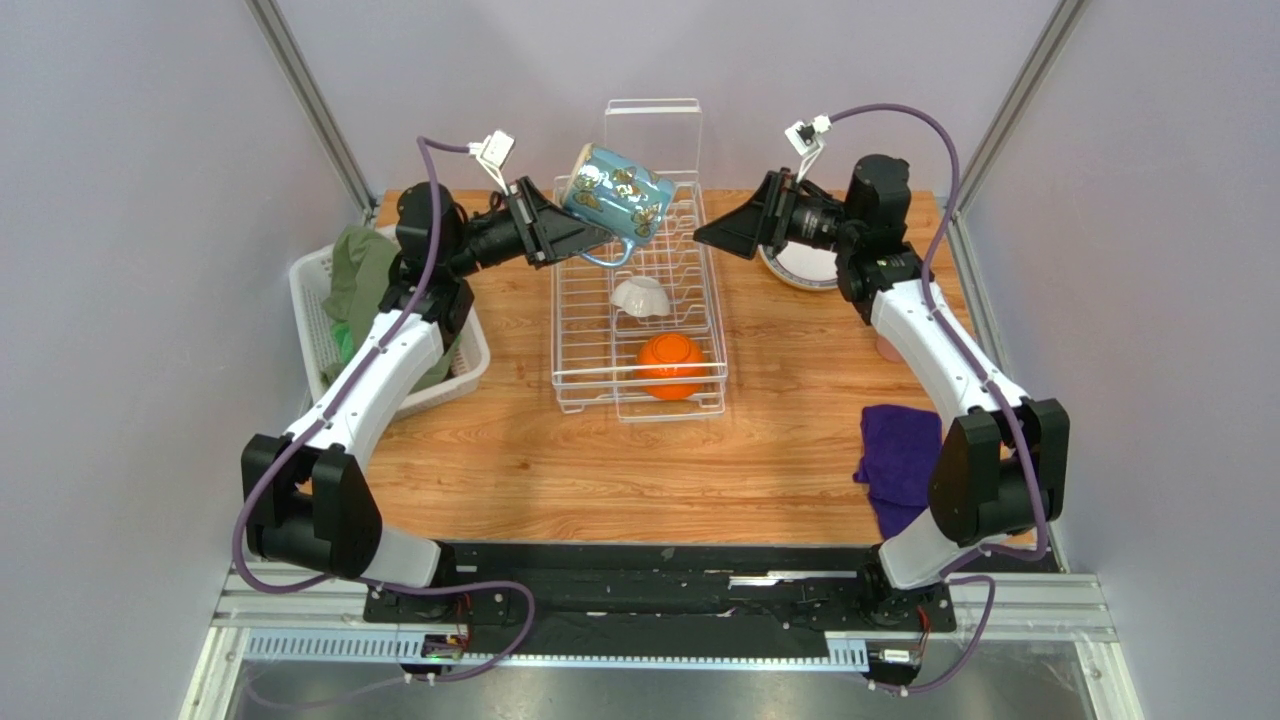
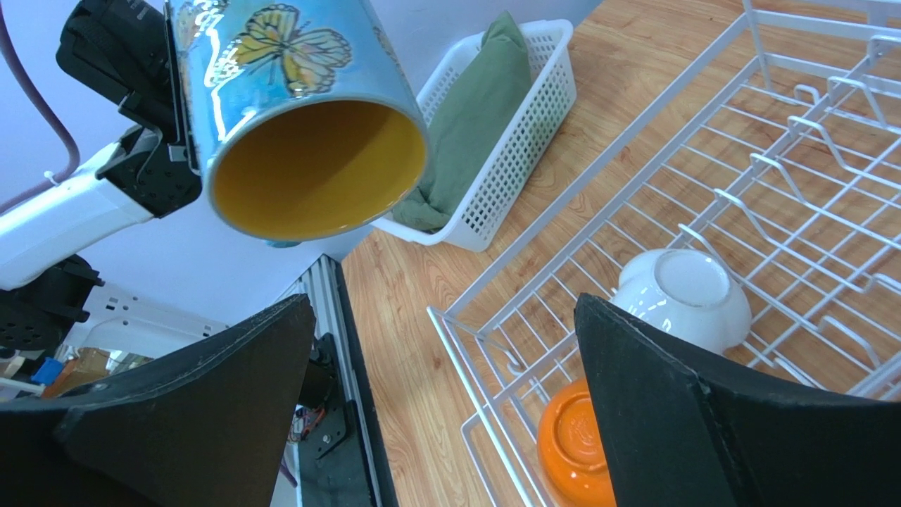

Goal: Unload the mixed dishes from the dish rack
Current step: Pick up the cup from the dish rack, then place the cup at the center of the board.

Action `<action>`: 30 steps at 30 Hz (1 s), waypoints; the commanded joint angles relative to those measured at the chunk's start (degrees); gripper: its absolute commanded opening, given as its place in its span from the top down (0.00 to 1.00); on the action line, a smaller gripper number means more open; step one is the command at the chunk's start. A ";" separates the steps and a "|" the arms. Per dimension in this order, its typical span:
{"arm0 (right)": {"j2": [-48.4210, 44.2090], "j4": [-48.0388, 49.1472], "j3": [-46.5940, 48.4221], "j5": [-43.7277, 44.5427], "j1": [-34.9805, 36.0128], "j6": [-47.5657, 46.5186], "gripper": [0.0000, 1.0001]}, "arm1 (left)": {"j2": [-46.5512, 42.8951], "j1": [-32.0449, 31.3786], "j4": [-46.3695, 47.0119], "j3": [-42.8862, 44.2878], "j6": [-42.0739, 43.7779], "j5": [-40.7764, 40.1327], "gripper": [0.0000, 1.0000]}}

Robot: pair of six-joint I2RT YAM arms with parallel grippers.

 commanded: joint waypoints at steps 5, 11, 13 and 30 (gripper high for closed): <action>3.36 8.47 3.76 2.35 2.57 4.47 0.07 | -1.84 0.19 22.67 -1.58 -11.50 0.88 1.00; 5.03 11.02 5.78 3.32 3.89 6.76 0.12 | -1.41 0.19 24.87 -3.16 -12.47 0.44 1.00; 5.21 11.64 6.05 3.67 4.24 6.93 0.12 | -1.49 0.19 25.05 -3.43 -12.56 0.44 1.00; 10.92 17.00 10.18 8.76 10.57 10.88 0.32 | 0.00 -0.78 32.96 -6.33 -17.04 -1.23 1.00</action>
